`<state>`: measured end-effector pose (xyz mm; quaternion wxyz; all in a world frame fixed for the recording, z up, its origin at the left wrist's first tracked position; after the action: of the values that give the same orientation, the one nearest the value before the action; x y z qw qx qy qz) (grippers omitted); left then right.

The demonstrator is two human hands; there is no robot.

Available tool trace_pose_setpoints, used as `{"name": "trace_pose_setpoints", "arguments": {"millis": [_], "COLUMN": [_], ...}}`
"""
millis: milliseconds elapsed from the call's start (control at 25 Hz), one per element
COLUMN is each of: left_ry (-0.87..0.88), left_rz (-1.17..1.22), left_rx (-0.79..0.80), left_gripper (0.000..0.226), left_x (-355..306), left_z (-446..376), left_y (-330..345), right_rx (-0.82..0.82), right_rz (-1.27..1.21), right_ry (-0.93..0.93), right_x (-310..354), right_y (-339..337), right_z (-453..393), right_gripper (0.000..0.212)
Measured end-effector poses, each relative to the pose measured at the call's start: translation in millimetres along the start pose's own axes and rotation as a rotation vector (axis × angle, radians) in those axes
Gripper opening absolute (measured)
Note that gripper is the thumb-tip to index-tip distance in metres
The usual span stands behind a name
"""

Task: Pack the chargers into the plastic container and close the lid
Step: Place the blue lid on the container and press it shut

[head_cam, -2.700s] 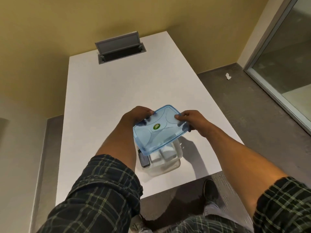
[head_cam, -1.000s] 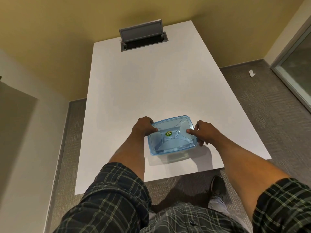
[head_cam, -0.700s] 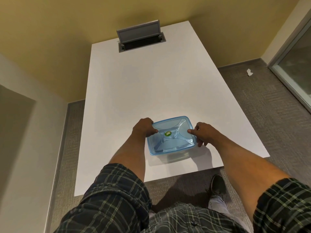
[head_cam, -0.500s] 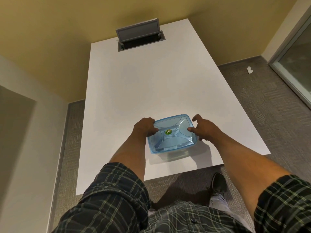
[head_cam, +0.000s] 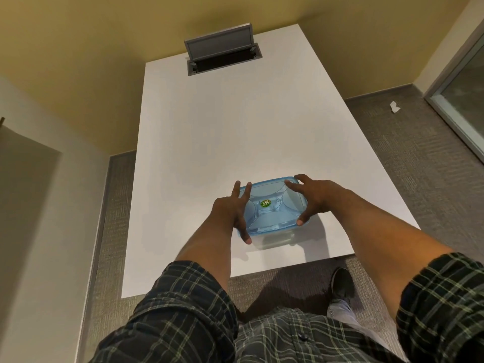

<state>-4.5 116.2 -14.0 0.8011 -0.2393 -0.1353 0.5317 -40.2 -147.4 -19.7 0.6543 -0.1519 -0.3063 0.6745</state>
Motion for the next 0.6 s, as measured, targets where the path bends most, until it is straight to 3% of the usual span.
{"name": "trace_pose_setpoints", "arguments": {"millis": [600], "left_ry": [-0.048], "left_rz": [-0.1], "left_rx": [-0.094], "left_gripper": [0.173], "left_x": [-4.2], "left_z": [-0.9], "left_y": [-0.7], "right_rx": [0.015], "right_rz": [0.245], "right_ry": [0.066], "right_x": [32.0], "right_y": [-24.2], "right_z": [13.7], "right_gripper": [0.164]}}
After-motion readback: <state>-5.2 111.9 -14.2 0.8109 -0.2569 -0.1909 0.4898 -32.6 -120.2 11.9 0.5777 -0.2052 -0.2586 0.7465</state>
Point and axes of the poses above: each hand's wrist, its own z-axis away from the middle knuckle, its own y-axis out of the palm, x = y × z, the point moved 1 cm from there along -z, towards the middle knuckle, and after that the axes turned 14 degrees about x, right-handed, at the moved point
